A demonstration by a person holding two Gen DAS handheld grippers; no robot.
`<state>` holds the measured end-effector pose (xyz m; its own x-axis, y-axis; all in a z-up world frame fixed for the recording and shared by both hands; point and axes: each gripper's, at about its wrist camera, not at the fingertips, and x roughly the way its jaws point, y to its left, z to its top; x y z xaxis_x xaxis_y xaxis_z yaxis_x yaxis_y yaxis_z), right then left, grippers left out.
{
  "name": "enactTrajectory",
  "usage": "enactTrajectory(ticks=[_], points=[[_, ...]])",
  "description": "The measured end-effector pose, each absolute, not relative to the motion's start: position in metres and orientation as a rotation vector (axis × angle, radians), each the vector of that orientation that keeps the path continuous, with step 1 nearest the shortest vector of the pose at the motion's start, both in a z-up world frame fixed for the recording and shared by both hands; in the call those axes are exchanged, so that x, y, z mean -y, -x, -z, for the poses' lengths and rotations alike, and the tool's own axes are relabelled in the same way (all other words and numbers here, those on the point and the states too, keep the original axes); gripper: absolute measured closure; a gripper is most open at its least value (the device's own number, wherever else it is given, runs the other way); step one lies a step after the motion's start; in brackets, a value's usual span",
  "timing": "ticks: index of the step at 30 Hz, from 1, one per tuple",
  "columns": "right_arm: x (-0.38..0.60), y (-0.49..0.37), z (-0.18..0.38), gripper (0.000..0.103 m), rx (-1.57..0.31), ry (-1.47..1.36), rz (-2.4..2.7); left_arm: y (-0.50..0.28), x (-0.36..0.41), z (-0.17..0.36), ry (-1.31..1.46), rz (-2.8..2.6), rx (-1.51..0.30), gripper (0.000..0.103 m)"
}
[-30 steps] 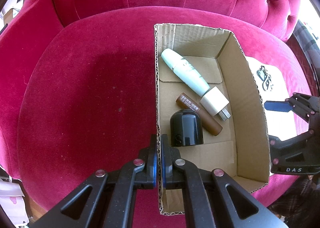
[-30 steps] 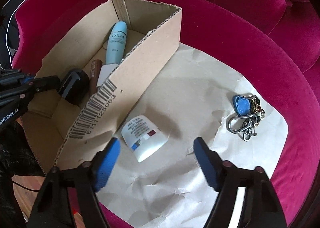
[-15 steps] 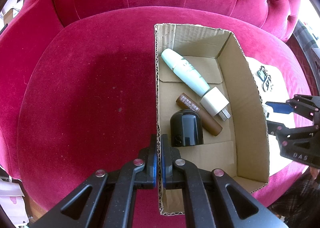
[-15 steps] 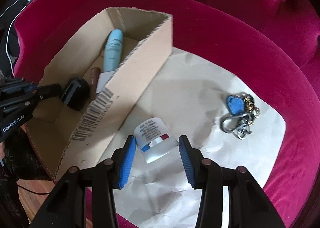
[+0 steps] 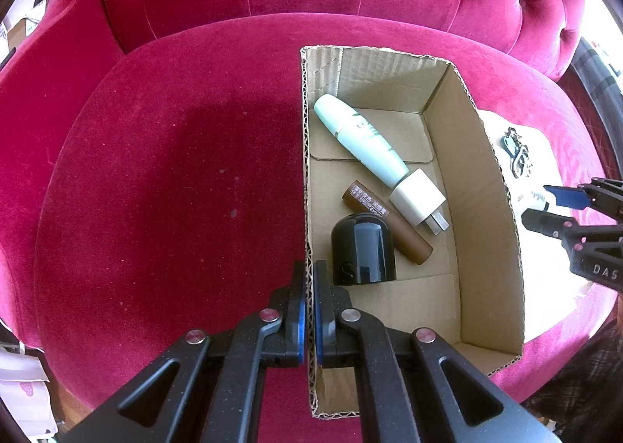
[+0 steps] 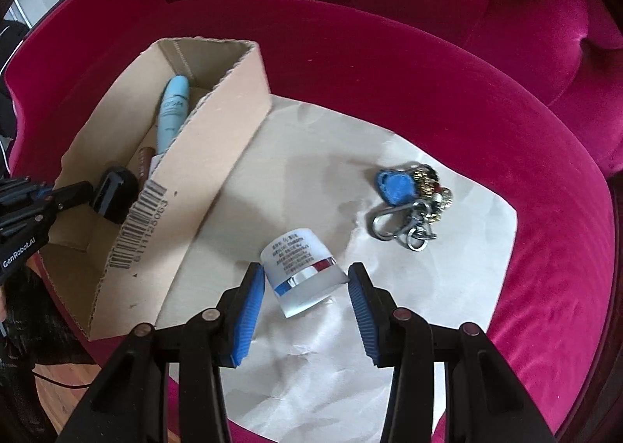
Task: Organize rigid objects
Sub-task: 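Grasp the white cream jar with the right gripper, then lift the cream jar and carry it over the cardboard box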
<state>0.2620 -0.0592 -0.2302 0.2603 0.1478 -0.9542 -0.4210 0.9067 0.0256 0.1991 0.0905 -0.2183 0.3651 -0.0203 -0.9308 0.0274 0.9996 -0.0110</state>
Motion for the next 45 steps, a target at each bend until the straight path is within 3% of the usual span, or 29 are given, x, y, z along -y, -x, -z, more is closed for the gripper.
enactTrajectory(ticks=[18,34,45], points=[[0.09,-0.274,0.198,0.055,-1.156,0.191,-0.321,-0.2,-0.091,0.216,-0.008,0.031,-1.197,0.1],[0.068,-0.267,0.137,0.055,-1.003,0.149,-0.373,-0.199,-0.089,0.216,-0.013,0.031,-1.192,0.1],[0.041,-0.264,0.126,0.055,-0.969,0.154,-0.443,-0.199,-0.088,0.216,-0.017,0.03,-1.191,0.1]])
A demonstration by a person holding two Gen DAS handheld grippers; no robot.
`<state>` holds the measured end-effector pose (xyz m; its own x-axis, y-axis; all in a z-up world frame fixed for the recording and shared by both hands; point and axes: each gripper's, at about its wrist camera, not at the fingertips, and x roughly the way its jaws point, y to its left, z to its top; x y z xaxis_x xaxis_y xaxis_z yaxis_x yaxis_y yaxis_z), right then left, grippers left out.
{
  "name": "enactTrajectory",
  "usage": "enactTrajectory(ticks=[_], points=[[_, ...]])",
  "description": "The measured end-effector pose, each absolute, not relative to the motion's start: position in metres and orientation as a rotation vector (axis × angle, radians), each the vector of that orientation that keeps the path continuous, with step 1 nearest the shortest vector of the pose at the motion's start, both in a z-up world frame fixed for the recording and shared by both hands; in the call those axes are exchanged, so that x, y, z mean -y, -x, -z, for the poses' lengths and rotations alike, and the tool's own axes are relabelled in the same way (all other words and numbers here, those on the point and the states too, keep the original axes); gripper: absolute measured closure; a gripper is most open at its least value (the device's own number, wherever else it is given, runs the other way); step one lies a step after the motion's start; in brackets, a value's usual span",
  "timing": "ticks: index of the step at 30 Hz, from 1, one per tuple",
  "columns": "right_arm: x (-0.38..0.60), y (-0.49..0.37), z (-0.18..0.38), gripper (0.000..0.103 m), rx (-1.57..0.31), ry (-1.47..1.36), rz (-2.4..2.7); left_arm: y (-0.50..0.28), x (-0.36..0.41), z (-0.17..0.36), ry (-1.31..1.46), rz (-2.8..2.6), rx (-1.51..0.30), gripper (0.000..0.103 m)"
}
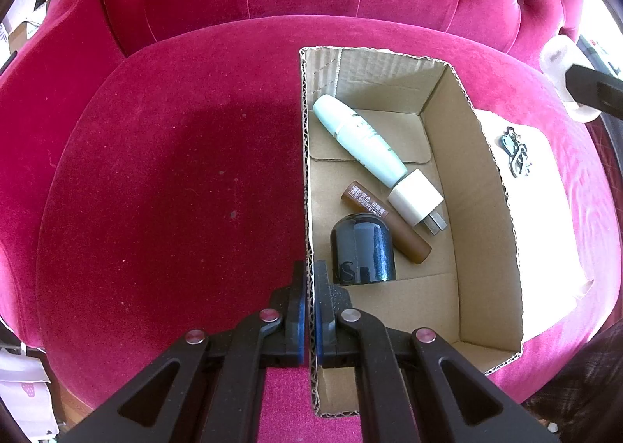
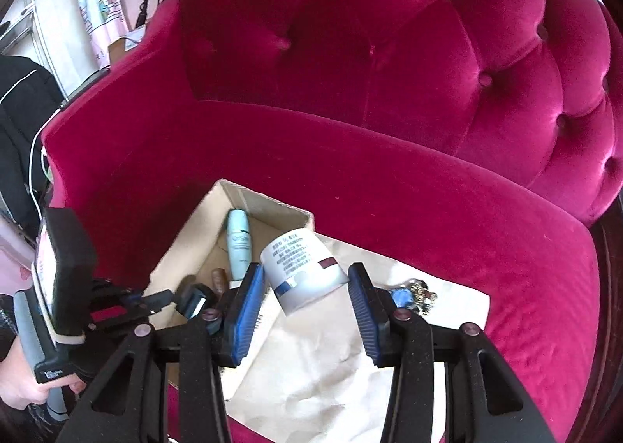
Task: Organize rigid objects
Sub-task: 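Lift the cream jar and carry it over the cardboard box, then lower the cream jar into the box and open the right gripper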
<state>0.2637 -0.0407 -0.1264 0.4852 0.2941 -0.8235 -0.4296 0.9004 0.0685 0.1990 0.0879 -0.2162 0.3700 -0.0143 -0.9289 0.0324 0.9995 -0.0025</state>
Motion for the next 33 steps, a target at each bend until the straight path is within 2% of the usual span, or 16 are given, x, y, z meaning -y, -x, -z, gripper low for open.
enactTrajectory(ticks=[8,33], points=[[0.016,-0.26,0.127,0.055,-0.965,0.166,-0.514,-0.199,-0.088,0.216,-0.016,0.03,-1.191,0.1],[-0.026,-0.247,0.178,0.055,-1.082,0.232,-0.665,-0.198,-0.086,0.216,-0.01,0.03,-1.192,0.1]])
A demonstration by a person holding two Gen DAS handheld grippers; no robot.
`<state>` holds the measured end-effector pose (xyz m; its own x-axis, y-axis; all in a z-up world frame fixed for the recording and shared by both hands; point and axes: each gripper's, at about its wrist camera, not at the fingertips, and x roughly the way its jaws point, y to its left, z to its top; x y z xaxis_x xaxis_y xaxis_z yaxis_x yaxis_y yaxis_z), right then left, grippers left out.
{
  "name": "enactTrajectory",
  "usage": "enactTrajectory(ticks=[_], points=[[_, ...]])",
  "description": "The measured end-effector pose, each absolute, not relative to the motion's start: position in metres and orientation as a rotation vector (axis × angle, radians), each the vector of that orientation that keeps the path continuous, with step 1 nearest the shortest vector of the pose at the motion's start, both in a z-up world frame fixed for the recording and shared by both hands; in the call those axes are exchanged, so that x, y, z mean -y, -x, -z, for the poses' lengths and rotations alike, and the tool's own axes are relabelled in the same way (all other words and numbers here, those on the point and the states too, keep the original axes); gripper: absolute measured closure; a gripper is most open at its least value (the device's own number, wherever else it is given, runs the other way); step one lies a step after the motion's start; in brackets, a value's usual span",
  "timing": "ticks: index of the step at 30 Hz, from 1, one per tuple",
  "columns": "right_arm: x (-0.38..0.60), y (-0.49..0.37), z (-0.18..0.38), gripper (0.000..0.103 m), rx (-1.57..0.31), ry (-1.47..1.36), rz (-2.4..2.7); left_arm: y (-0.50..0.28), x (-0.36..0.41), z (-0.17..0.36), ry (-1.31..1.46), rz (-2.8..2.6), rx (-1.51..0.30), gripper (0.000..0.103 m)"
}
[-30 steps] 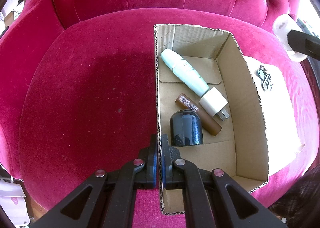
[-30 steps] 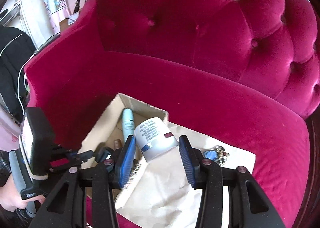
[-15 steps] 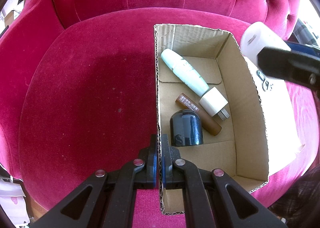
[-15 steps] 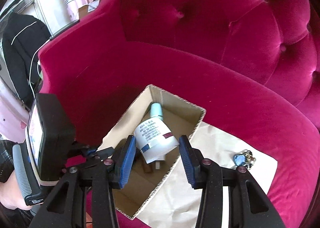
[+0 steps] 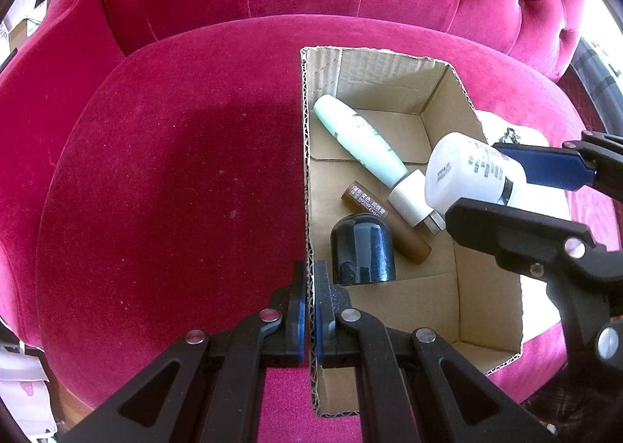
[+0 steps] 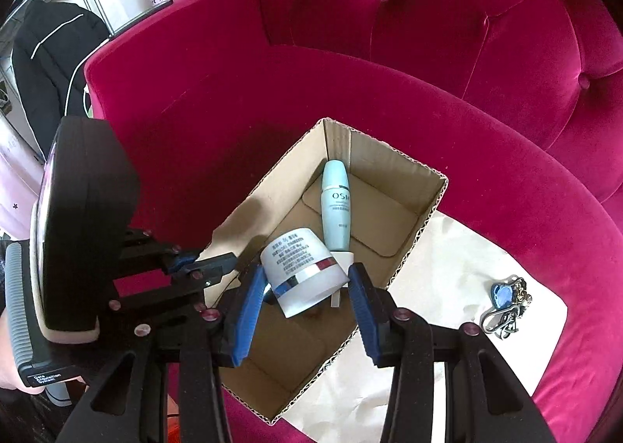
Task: Organize rigid objects
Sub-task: 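Lower the cream jar into the box and open the right gripper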
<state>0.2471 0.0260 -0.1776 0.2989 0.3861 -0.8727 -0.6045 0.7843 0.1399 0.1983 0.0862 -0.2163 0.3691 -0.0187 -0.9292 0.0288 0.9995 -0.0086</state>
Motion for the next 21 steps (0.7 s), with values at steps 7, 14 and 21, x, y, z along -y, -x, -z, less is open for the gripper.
enactTrajectory(ticks=[7,14,21], points=[[-0.026,-0.252,0.187,0.054,-1.108,0.241,-0.661,-0.198,-0.086,0.216,-0.009,0.03,-1.192,0.1],[-0.018,-0.257,0.183,0.012,-1.076,0.221,-0.615,-0.198,-0.086,0.218,-0.008,0.032,-1.193,0.1],[-0.011,-0.265,0.186,0.0,-1.078,0.231,-0.554,-0.2,-0.086,0.218,-0.012,0.03,-1.193,0.1]])
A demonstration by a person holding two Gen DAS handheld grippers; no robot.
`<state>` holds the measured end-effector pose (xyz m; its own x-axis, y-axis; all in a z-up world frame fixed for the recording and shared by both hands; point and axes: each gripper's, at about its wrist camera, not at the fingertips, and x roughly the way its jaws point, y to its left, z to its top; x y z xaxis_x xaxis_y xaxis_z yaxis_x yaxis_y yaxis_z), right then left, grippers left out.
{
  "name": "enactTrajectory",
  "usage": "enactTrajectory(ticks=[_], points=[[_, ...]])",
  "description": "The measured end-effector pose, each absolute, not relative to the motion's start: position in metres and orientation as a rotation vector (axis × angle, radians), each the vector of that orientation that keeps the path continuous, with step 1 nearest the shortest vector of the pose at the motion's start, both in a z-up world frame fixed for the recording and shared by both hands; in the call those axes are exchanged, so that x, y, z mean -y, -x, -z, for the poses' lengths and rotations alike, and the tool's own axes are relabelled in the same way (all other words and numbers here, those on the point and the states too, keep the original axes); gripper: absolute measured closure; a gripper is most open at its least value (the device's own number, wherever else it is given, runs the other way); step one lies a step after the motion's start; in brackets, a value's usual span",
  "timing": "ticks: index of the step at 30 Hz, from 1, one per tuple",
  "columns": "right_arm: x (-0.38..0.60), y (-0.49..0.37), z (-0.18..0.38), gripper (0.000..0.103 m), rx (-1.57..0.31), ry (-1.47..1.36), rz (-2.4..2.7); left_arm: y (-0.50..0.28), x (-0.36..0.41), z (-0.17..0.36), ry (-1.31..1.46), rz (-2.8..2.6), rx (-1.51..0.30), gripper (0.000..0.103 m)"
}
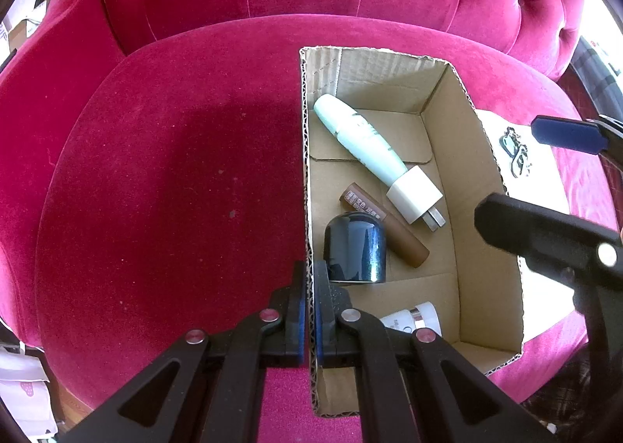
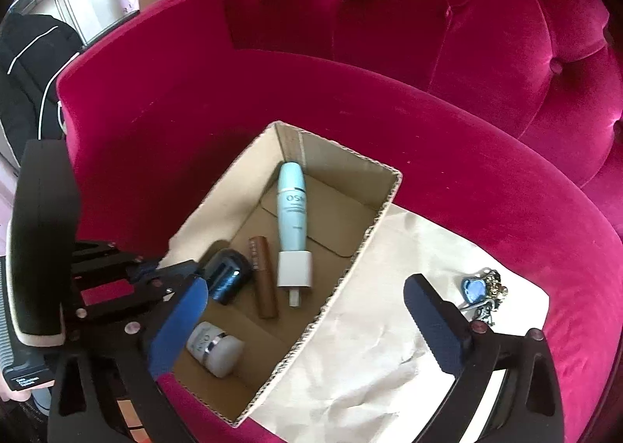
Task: Organize rigid objects
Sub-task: 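Lower the cream jar into the box and open the right gripper, then move the right gripper back over the keyring with the blue tag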
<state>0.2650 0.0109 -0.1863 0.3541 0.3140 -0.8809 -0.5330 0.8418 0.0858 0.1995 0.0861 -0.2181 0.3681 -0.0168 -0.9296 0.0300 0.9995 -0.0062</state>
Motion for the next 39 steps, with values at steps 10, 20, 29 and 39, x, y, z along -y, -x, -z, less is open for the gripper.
enactTrajectory(ticks=[10,20,29,39], points=[[0.002,-0.267,0.174,0.0,-1.036,0.226,-0.521,-0.2,-0.085,0.218,-0.012,0.03,-1.194,0.1],[0.042,-0.282,0.166,0.0,-1.014,0.179,-0.392,-0.201,-0.086,0.219,-0.009,0.033,-1.194,0.1],[0.082,-0.296,0.173,0.0,-1.024,0.132,-0.245,-0.2,-0.087,0.22,-0.006,0.034,-1.195,0.1],[0.111,-0.305,0.191,0.0,-1.055,0.117,-0.142,-0.2,-0.088,0.22,-0.004,0.036,-1.196,0.1]])
